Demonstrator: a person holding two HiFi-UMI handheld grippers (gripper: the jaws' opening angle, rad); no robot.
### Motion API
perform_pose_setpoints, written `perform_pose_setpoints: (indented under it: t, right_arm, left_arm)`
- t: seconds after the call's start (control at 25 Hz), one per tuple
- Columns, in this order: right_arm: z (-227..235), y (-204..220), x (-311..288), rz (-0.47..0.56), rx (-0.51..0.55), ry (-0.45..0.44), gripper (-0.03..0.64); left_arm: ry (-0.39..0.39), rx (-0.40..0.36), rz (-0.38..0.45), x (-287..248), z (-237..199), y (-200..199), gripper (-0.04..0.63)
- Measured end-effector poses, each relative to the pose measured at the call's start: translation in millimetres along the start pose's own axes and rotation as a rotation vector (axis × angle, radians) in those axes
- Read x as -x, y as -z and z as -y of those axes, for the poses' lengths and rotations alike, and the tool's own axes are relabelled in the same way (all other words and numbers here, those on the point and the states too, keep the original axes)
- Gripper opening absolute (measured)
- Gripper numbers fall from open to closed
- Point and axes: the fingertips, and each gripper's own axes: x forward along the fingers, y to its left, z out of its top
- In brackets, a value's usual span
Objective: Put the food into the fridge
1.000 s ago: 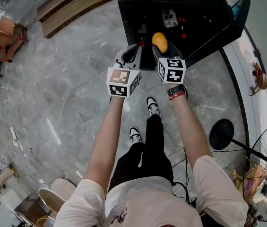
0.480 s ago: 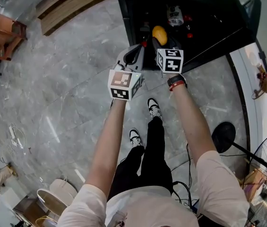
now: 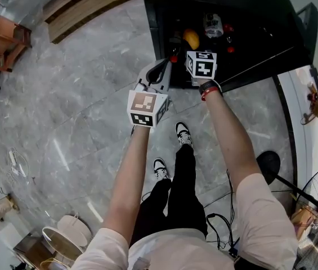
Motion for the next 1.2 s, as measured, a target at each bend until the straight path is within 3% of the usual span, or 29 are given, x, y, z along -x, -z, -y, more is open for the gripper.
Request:
perform_pose_setpoints:
  t: [0.36,0.56,1.2]
  right_arm:
    - [11,0,-16,-0.012,-0.018,0.024,0.279]
    - [14,-2,-11,-0.021,-0.022,0.019,0.339]
    - [-3,-24,39,-0.008,-0.031,-0.015,0.301]
  left_arm:
    - [-0.001,-0.009,-0.006,3,-6,-2,0.018]
    - [-0.014,0.001,-0.021,7,-4,-4,0.018]
    - [-0.034,0.008,-0.011,25,2,-37,0.018]
